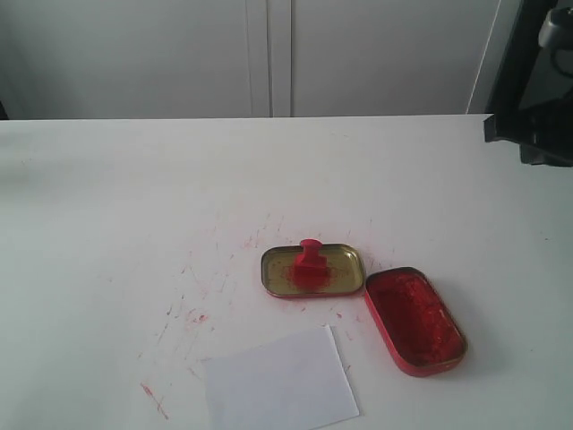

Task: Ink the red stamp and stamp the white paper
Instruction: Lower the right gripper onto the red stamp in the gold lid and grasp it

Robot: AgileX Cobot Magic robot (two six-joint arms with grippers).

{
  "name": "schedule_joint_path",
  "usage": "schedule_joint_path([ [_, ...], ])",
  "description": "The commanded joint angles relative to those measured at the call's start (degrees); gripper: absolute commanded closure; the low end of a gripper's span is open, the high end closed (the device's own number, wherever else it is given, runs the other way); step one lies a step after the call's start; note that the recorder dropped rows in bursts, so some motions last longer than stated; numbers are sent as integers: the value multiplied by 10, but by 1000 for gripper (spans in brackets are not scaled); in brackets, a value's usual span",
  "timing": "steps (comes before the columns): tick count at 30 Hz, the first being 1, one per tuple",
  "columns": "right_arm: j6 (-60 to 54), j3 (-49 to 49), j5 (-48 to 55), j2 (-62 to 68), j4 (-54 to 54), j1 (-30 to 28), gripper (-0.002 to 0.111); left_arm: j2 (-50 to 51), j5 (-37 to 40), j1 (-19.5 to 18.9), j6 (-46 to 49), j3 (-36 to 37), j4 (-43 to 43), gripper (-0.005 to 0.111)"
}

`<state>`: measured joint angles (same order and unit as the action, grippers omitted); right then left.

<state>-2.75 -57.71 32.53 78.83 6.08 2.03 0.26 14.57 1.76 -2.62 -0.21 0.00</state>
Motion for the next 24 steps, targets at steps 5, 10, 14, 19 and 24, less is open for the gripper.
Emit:
schedule_joint_path([
  [5, -41, -53, 27, 83, 7, 23, 108, -3, 0, -1, -1, 2, -6, 107],
  [10, -63, -88, 47, 127, 8, 57, 108, -3, 0, -1, -1, 2, -6, 107],
  [14, -81, -121, 68, 160, 8, 81, 108, -3, 0, -1, -1, 2, -6, 107],
  [19, -107, -179, 102, 208, 8, 111, 108, -3, 0, -1, 0, 2, -6, 107],
  [24, -143, -233, 142, 255, 17, 140, 108, -3, 0, -1, 0, 2, -6, 107],
])
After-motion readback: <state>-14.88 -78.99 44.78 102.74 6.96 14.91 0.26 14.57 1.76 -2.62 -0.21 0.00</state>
